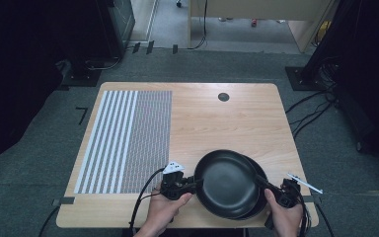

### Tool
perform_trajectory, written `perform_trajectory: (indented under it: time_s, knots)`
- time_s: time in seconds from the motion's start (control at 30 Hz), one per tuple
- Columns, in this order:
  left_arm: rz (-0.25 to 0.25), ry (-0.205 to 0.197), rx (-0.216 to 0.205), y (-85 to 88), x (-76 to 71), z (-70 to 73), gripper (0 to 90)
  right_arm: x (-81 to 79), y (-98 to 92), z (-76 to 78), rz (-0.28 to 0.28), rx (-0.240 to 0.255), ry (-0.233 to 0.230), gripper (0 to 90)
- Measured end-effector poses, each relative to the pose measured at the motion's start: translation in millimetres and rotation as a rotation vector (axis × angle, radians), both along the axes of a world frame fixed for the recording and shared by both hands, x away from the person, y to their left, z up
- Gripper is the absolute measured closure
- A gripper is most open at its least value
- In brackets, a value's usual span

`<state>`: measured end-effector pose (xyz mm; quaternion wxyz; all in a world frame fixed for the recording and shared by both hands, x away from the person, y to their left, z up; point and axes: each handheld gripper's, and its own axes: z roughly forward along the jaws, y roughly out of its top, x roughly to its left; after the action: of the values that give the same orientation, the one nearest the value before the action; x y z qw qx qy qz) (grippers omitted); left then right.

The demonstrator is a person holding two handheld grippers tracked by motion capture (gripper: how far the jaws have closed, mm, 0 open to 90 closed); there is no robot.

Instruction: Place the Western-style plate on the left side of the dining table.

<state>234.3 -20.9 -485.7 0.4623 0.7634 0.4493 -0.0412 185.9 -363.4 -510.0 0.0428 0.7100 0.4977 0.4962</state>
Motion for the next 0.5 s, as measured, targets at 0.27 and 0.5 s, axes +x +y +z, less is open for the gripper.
perform_trajectory:
  time_s: [0.27, 0.5]
  knots:
    - [-0.014, -0.001, -0.005, 3.3, 0.2, -0.4, 67.7, 3.8, 1.2, 2.4, 0.025, -0.026, -0.004, 82.0]
    - [-0.011, 0.027, -0.015, 5.1, 1.0, 0.4, 69.2, 3.3, -2.1, 1.7, 0.026, 0.032, -0.005, 83.3]
